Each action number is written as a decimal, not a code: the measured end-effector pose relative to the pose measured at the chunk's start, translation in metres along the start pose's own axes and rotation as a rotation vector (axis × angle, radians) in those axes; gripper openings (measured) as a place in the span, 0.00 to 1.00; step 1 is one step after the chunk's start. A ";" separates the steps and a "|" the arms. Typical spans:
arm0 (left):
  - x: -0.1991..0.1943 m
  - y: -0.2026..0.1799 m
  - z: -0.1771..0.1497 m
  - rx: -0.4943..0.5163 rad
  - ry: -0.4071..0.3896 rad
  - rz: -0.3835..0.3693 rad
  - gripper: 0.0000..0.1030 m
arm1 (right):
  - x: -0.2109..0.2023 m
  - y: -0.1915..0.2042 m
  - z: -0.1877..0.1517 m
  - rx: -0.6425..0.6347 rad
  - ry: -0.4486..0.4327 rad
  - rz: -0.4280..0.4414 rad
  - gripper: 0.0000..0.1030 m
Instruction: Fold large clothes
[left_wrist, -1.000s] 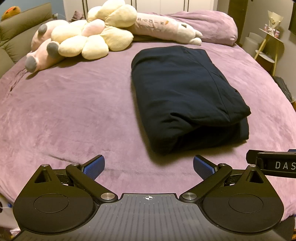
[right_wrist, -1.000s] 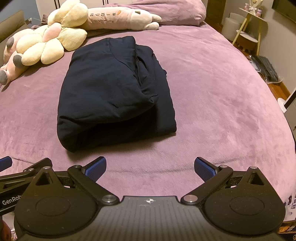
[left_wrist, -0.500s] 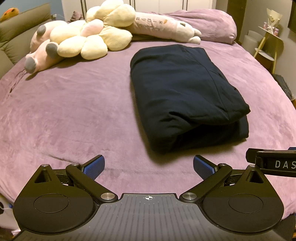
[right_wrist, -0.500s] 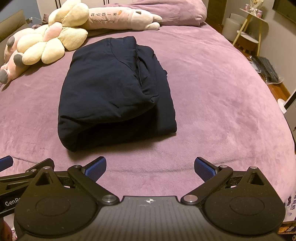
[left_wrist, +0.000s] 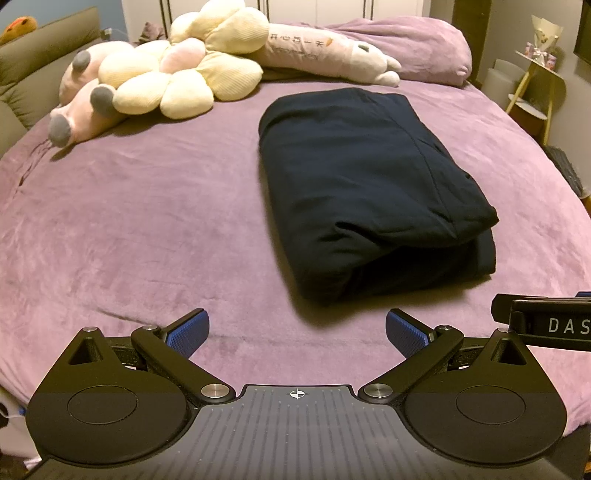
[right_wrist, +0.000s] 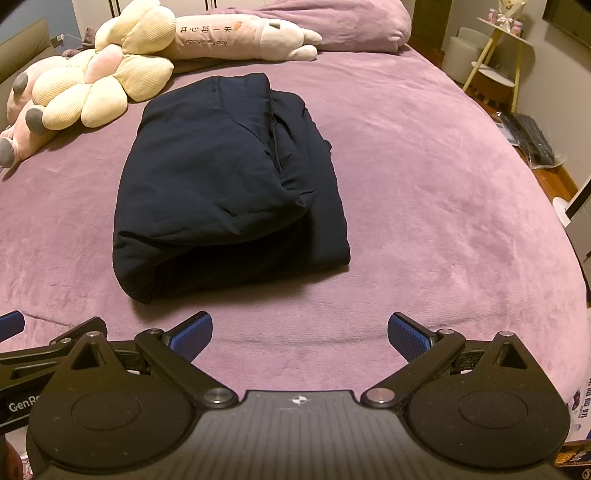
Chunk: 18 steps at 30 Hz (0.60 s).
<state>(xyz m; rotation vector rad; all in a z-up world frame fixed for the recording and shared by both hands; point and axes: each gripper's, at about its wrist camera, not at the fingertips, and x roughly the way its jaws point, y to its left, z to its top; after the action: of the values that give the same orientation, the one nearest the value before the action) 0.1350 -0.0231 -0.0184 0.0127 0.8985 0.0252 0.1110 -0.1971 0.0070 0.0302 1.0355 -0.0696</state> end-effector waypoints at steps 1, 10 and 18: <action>0.000 0.000 0.000 -0.002 0.001 -0.002 1.00 | 0.000 0.000 0.000 0.000 0.001 0.000 0.98; 0.000 0.000 0.000 -0.002 0.002 -0.002 1.00 | 0.000 -0.001 0.000 0.002 -0.003 -0.006 0.98; -0.001 0.002 0.001 -0.001 -0.005 -0.006 1.00 | 0.000 0.000 -0.001 0.000 -0.007 -0.009 0.98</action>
<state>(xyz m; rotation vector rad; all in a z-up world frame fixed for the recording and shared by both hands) 0.1348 -0.0213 -0.0172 0.0091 0.8932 0.0199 0.1104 -0.1972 0.0068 0.0252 1.0286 -0.0781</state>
